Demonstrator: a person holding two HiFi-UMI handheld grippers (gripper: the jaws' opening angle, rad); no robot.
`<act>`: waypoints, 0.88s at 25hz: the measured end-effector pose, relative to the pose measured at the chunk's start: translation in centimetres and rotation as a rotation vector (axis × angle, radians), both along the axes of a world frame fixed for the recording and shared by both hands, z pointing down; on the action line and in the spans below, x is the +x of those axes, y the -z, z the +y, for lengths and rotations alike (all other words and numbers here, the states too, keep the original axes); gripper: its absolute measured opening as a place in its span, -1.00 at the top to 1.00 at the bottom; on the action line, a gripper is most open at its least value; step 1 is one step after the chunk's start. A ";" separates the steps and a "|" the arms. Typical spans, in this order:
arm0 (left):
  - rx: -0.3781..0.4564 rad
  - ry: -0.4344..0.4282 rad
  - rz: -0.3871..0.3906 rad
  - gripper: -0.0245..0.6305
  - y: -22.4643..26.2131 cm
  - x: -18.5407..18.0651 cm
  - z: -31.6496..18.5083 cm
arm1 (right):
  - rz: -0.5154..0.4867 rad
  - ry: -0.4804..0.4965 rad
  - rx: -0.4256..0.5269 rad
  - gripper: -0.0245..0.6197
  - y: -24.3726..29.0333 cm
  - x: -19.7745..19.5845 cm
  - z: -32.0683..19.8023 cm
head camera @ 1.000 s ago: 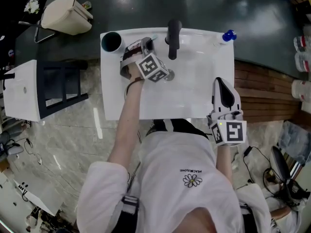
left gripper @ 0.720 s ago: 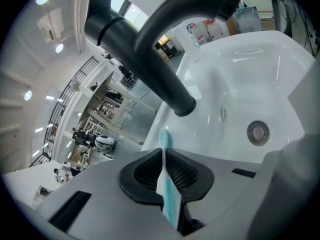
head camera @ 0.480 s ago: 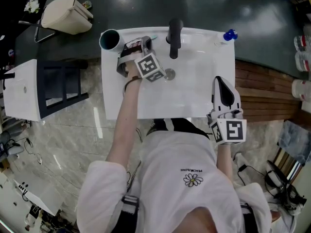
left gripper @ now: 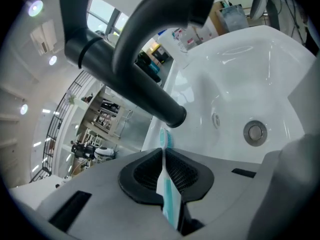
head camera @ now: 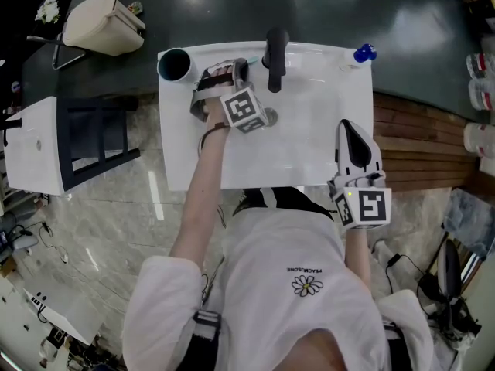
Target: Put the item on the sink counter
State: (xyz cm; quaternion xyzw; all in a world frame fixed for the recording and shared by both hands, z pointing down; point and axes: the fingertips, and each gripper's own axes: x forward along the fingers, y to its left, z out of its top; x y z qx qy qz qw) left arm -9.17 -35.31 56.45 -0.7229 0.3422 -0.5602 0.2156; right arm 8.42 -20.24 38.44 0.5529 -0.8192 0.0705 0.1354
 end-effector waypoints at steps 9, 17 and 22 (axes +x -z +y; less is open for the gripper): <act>0.014 -0.015 0.006 0.82 -0.1 1.2 -0.8 | 0.005 -0.014 -0.010 0.89 -0.5 0.6 0.1; 0.048 -0.039 -0.021 0.82 0.0 1.6 -1.9 | 0.007 -0.021 -0.023 0.89 -0.8 1.1 -0.1; 0.077 -0.046 -0.010 0.82 0.1 2.0 -1.9 | 0.004 -0.020 -0.028 0.89 -1.0 1.4 -0.3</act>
